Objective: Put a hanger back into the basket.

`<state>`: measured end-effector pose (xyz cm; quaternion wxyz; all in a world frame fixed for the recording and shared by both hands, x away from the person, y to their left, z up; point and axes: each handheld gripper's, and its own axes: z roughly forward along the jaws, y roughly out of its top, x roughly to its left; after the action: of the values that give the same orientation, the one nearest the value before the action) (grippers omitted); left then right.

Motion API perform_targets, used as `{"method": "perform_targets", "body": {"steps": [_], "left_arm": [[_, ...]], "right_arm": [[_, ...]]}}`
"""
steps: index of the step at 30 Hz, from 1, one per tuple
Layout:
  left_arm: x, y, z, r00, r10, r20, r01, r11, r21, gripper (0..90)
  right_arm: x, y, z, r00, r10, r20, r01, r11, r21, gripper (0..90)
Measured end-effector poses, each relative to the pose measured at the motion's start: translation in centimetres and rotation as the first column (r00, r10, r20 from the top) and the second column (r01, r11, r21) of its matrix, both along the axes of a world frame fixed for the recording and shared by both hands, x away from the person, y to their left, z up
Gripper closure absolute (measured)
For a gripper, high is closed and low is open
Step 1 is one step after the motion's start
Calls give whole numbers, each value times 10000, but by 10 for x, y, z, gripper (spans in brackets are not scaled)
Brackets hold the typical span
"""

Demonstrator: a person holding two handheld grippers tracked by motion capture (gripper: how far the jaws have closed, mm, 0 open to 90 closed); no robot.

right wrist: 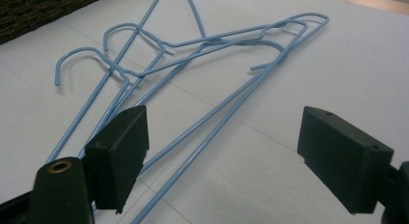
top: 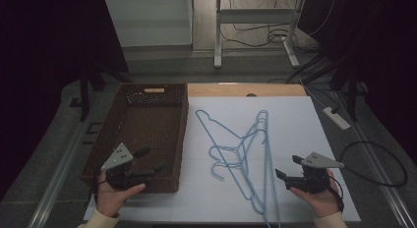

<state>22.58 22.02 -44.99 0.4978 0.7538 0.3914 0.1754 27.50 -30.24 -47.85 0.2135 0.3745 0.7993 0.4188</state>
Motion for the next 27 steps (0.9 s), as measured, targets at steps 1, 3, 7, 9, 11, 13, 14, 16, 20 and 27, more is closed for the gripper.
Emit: {"method": "perform_targets", "body": {"steps": [1, 3, 7, 9, 11, 13, 14, 16, 20, 27], "left_arm": [[0, 0, 0, 10000, -5, 4, 5, 10000, -2, 244], [0, 0, 0, 10000, -17, -10, 17, 10000, -4, 244], [0, 0, -1, 10000, -59, -59, 59, 10000, -10, 245], [0, -1, -1, 9999, -93, -89, 93, 10000, 7, 245], [0, -2, -2, 9998, -130, -121, 130, 9999, 35, 245], [0, -3, -2, 9998, -157, -153, 158, 9999, 47, 245], [0, -3, -2, 9997, -171, -156, 172, 9998, 55, 245], [0, -3, -2, 9997, -186, -167, 187, 9998, 57, 246], [0, -3, -2, 9996, -202, -203, 203, 9998, 64, 247], [-1, -3, -2, 9996, -167, -245, 168, 9998, 60, 249]], "right_arm": [[0, 0, 0, 10000, -4, 1, 4, 10000, 24, 193], [0, -1, 0, 10000, -1, -8, 1, 10000, 37, 197], [1, -2, -1, 10000, 29, -45, -29, 10000, 38, 203], [2, -3, -1, 9999, 60, -82, -59, 9999, 98, 208], [2, -4, -1, 9998, 131, -119, -129, 9998, 177, 215], [3, -4, -2, 9997, 165, -158, -162, 9997, 178, 221], [3, -4, -2, 9997, 203, -163, -201, 9996, 176, 223], [3, -3, -2, 9996, 249, -154, -246, 9996, 166, 227], [4, -3, -2, 9993, 333, -177, -332, 9994, 72, 232], [5, -3, -3, 9992, 345, -211, -345, 9994, -10, 238]]}}
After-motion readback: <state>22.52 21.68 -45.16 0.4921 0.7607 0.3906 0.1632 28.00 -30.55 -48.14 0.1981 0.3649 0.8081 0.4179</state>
